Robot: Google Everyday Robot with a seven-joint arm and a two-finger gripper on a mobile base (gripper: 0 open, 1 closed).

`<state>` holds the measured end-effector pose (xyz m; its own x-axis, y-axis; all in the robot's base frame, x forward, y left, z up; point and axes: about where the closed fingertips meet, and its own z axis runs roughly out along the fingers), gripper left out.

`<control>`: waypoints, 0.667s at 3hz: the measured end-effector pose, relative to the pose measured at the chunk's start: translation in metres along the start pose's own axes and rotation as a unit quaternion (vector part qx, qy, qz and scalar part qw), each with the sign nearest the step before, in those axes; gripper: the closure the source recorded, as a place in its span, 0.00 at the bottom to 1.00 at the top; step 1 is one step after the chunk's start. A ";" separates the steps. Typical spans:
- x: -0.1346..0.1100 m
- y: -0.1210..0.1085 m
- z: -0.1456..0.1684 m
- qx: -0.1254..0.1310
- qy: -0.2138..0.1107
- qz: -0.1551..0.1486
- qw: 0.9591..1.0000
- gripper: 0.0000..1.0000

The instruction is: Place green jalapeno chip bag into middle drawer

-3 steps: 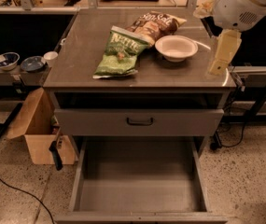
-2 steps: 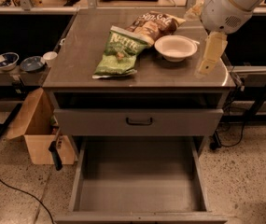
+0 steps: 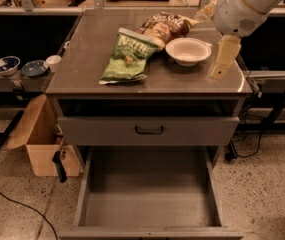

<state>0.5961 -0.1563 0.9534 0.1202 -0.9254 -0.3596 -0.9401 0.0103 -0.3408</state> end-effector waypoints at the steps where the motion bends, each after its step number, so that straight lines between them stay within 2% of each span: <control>1: -0.009 -0.020 0.016 0.005 -0.020 -0.026 0.999 0.00; 2: -0.022 -0.047 0.039 0.014 -0.034 -0.056 0.998 0.00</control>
Offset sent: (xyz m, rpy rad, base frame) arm 0.0923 0.0565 -0.0108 0.0427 -0.1198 0.1728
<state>0.6502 -0.1215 0.9441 0.2455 -0.8933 -0.3766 -0.9108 -0.0796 -0.4051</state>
